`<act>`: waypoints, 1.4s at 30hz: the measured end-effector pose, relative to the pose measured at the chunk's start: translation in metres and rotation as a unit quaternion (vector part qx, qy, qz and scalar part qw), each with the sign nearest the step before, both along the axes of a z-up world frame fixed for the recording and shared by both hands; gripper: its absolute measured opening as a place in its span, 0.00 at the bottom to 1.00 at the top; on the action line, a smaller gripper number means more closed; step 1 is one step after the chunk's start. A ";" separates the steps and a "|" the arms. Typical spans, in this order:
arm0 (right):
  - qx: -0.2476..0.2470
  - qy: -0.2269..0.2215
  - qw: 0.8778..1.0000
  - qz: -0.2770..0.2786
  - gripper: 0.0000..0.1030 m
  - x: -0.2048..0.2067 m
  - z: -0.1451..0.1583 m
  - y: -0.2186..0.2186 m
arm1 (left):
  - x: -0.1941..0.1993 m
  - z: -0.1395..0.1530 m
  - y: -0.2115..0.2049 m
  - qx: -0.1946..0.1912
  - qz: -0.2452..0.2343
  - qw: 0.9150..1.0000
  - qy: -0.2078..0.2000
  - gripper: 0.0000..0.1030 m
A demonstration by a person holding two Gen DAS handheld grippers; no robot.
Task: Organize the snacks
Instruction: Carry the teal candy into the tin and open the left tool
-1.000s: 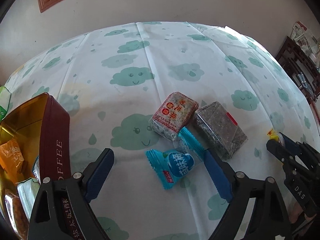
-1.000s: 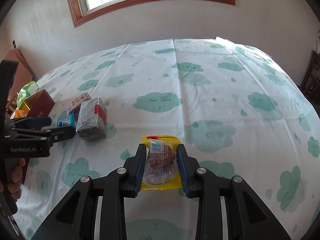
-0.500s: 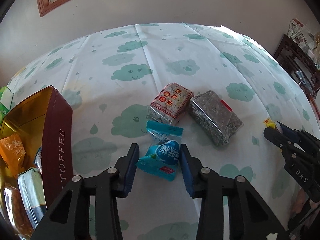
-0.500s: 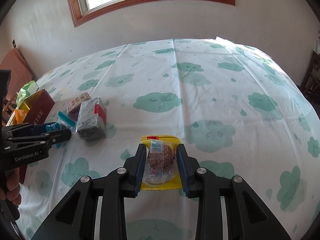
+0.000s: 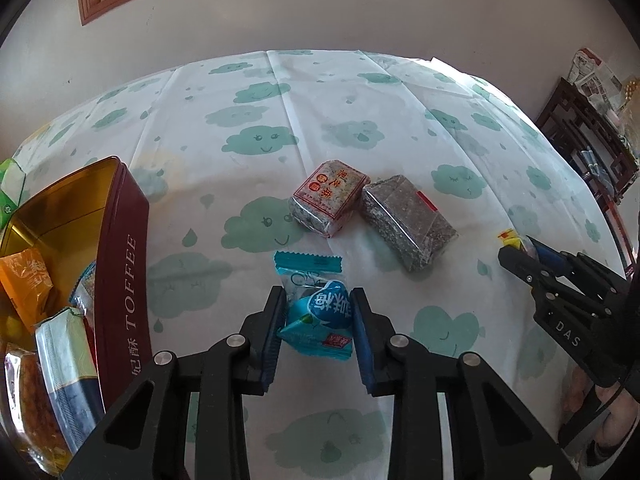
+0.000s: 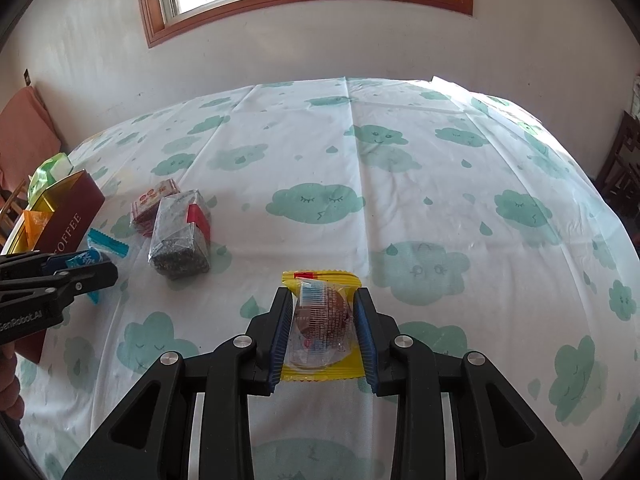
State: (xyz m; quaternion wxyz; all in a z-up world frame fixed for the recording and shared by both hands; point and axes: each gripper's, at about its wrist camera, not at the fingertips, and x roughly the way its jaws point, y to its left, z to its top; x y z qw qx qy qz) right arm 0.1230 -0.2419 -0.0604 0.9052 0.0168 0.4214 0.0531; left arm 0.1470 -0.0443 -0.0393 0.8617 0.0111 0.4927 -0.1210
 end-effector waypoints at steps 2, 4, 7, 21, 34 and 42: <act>-0.004 0.000 1.000 0.000 0.32 0.000 0.000 0.001 | -0.003 0.002 0.001 -0.001 -0.001 1.000 0.000 0.28; -0.010 0.000 1.000 0.000 0.32 0.000 0.000 0.002 | -0.007 0.003 0.002 -0.002 -0.001 1.000 0.001 0.28; -0.018 0.001 1.000 0.001 0.32 0.001 0.000 0.004 | -0.011 0.007 0.004 -0.002 0.002 1.000 0.000 0.28; -0.039 0.001 0.999 0.001 0.33 0.001 0.000 0.009 | -0.035 0.040 0.026 -0.003 0.008 1.000 -0.026 0.28; -0.040 0.001 0.999 0.001 0.33 0.000 0.000 0.009 | -0.029 0.059 0.102 0.019 0.064 0.997 -0.048 0.28; -0.040 0.001 0.999 0.001 0.33 0.000 0.000 0.010 | -0.007 0.051 0.155 0.032 0.115 0.992 -0.044 0.28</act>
